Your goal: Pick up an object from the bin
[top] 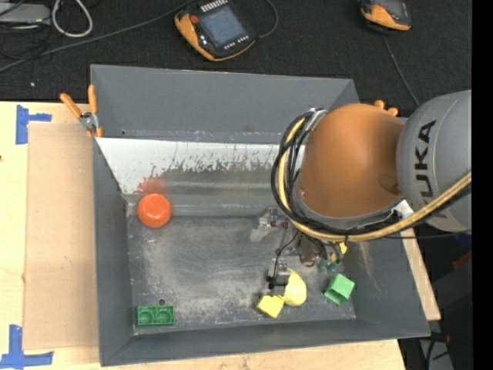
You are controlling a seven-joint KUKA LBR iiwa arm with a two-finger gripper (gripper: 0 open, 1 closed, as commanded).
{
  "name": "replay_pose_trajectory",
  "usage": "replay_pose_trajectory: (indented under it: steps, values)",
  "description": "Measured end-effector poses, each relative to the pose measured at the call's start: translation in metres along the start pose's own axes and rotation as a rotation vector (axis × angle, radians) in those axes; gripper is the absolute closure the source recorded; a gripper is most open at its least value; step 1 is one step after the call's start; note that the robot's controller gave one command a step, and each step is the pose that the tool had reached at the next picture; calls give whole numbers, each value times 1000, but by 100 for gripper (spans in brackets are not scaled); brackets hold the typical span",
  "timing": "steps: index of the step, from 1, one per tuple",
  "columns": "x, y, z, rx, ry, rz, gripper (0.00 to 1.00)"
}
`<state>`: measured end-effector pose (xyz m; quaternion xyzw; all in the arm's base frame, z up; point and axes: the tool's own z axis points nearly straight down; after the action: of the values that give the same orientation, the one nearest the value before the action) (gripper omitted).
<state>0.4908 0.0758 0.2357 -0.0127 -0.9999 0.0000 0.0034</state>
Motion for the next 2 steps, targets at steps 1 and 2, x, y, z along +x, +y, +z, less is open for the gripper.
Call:
replay_pose_trajectory:
  steps: [1,2]
  values:
    - [7,-21,47,0,-2,-309,0]
    - [0,-66,58,-1,0,-369,0]
